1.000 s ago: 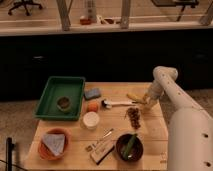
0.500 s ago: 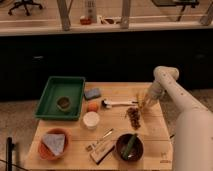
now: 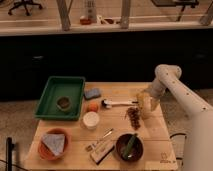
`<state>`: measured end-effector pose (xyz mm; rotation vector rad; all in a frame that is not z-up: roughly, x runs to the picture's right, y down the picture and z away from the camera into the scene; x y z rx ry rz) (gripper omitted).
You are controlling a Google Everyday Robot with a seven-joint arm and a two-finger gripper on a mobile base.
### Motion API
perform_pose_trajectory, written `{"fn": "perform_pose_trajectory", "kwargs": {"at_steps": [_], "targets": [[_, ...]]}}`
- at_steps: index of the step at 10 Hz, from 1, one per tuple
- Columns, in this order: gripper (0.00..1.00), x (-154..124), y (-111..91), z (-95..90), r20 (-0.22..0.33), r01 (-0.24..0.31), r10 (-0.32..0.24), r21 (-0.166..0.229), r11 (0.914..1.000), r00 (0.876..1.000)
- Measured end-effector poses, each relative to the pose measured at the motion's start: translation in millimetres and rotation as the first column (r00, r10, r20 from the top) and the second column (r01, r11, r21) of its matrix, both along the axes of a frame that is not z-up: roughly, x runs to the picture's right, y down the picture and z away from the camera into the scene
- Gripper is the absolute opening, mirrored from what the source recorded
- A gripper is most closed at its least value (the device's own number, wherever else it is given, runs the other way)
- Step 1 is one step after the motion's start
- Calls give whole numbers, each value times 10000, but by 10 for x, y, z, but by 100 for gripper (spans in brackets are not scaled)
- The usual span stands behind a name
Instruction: Place banana in paper cup
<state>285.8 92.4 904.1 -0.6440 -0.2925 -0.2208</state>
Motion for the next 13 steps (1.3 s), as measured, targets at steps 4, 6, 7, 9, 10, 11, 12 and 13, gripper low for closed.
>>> {"fn": "perform_pose_trajectory", "kwargs": {"at_steps": [4, 6, 7, 9, 10, 11, 12, 13], "targets": [[80, -99, 0, 25, 558, 600, -613, 250, 9979, 9966], [80, -153, -18, 54, 857, 895, -922, 354, 9954, 9920], [80, -175, -12, 82, 987, 1003, -1030, 320, 9944, 9898], [79, -236, -11, 139, 1232, 1216, -1231, 193, 9924, 9847], [75, -261, -16, 186, 1305, 1256, -1261, 122, 9920, 9834], [55, -274, -3, 278, 1375, 1244, -1229, -26, 9922, 9829], [43, -262, 14, 327, 1396, 1225, -1199, -105, 9924, 9829], [33, -264, 29, 368, 1421, 1235, -1198, -175, 9922, 9826]]}}
